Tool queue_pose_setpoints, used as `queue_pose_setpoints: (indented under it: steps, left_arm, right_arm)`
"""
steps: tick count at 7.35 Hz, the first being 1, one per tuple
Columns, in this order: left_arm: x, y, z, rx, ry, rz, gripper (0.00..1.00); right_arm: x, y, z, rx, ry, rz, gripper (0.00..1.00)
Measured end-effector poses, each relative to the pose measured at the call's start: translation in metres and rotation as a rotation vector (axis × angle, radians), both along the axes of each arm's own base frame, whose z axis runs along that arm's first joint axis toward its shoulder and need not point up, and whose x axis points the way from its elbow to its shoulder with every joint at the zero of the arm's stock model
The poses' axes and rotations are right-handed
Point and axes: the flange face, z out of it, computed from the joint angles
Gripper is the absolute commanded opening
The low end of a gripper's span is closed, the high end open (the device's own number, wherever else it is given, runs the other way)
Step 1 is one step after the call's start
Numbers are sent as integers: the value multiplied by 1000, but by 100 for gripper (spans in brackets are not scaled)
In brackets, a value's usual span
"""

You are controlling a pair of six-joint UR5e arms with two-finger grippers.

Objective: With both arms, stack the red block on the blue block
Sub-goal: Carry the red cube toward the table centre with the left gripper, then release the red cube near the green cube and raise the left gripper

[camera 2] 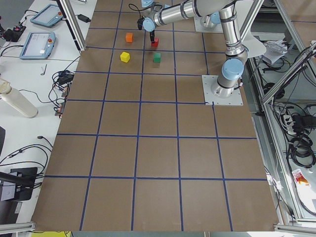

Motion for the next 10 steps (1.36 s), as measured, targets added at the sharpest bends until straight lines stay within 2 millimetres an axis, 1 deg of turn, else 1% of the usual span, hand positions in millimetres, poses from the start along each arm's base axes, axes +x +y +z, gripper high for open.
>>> queue_pose_setpoints:
  steps: [1, 2, 3, 4, 5, 6, 7, 8, 9, 10]
  left_arm:
    - [9, -14, 23, -35, 15, 7, 100]
    - [36, -46, 55, -73, 31, 39, 100]
    - [88, -94, 102, -100, 37, 83, 100]
    - [158, -141, 152, -121, 38, 106, 100]
    - [233, -177, 189, -145, 37, 129, 100]
    - [301, -202, 212, -174, 37, 174, 100]
    - [347, -214, 230, -209, 37, 209, 100]
    - [370, -220, 245, -244, 35, 225, 100]
    - [379, -219, 259, -258, 30, 227, 100]
    - [381, -209, 267, -226, 22, 213, 100]
  right_arm:
    - [0, 0, 0, 0, 0, 0, 100]
    - [0, 0, -1, 2, 0, 0, 100]
    - [0, 0, -1, 4, 0, 0, 100]
    - [-1, 0, -2, 5, 4, 0, 100]
    - [-2, 1, -4, 6, 20, 3, 100]
    - [-4, 1, -6, 8, 40, 5, 100]
    - [-5, 1, -8, 11, 50, 7, 100]
    - [-6, 2, -9, 16, 54, 8, 100]
    - [-6, 3, -10, 18, 56, 7, 100]
    - [-6, 3, -9, 16, 56, 6, 100]
